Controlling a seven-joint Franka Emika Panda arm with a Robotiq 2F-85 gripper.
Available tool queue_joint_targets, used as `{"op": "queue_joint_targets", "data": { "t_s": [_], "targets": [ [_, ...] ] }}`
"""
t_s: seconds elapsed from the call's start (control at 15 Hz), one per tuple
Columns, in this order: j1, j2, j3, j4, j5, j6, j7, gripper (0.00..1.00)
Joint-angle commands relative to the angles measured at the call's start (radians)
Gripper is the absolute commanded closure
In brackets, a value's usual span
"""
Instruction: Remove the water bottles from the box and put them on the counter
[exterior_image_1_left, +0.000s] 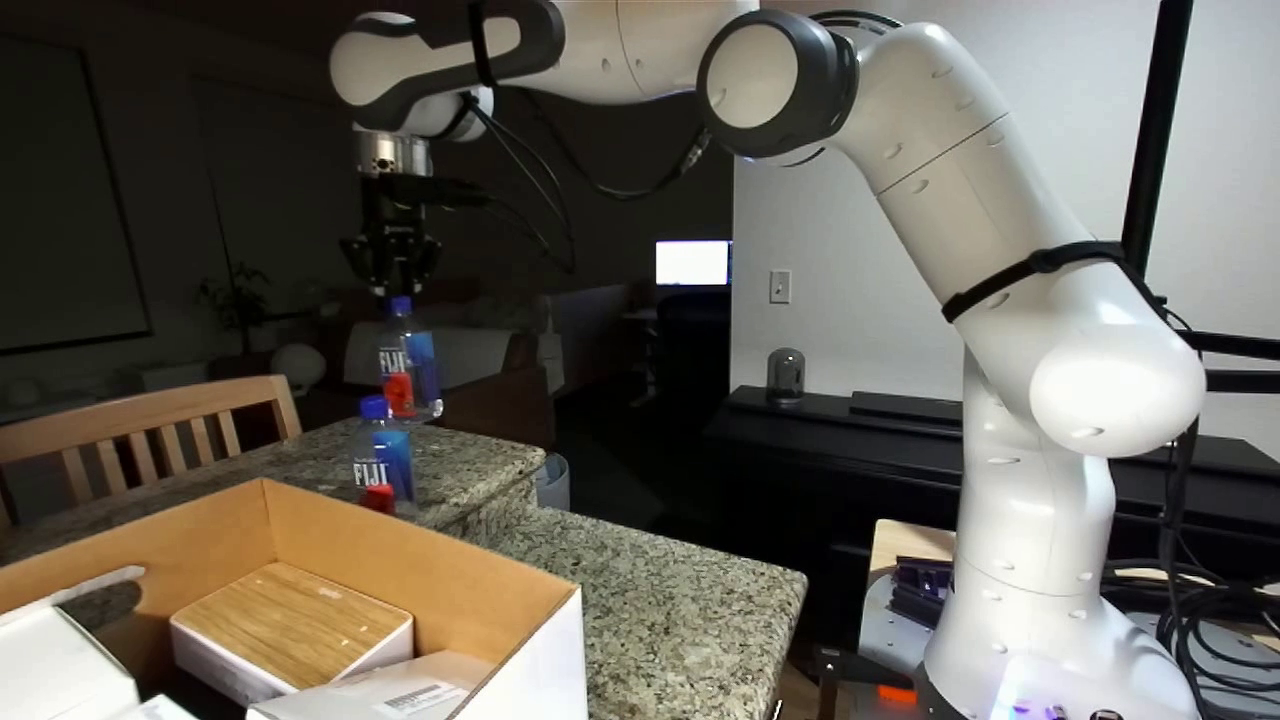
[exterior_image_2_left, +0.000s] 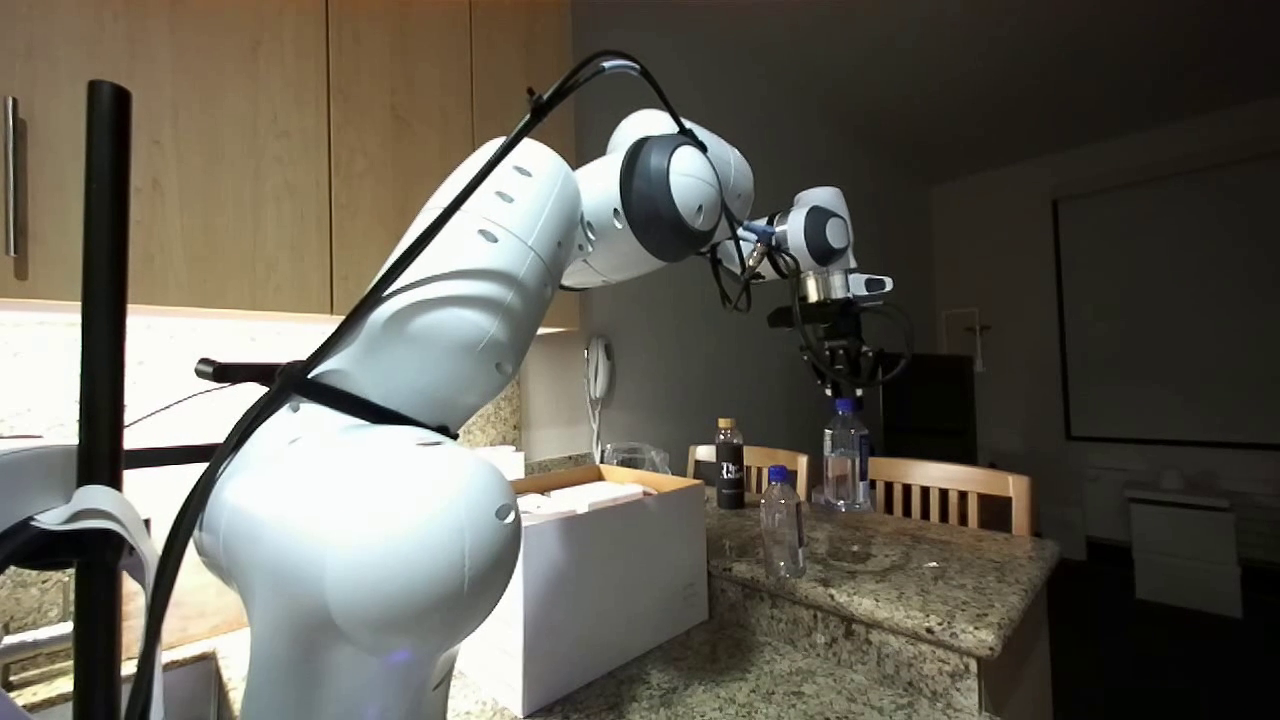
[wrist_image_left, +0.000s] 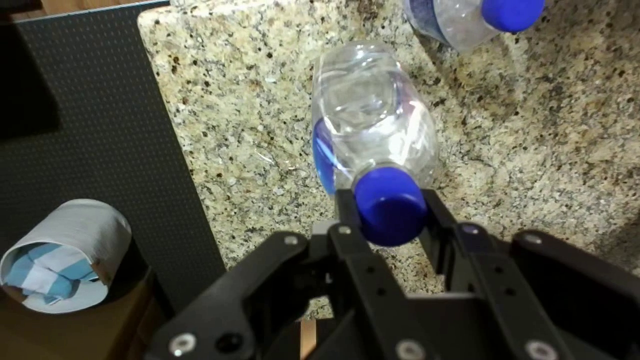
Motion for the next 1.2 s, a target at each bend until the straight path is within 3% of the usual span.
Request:
{"op": "queue_joint_targets", "data": {
  "t_s": [0.0,0.2,0.27,0.53,0.6,1.13],
  "targets": [
    [-0.013,-0.027,0.000,-0.055,0.024,0.033,0.015,0.85],
    [-0.023,-0.029,0.005,-0.071,0.040,0.035,0.004,0.85],
    [-0.009,0.002,-0.003,-0.036,0.009,0.012,0.000,0.66],
    [-0.012,0.001,-0.003,-0.040,0.018,0.015,0.000,0.66],
    [-0.008,0.020,0.000,-0.041,0.015,0.008,-0.005,0.85],
    [-0.066,0.092,0.043,-0.119,0.050,0.072,-0.005,0.85]
  ]
}}
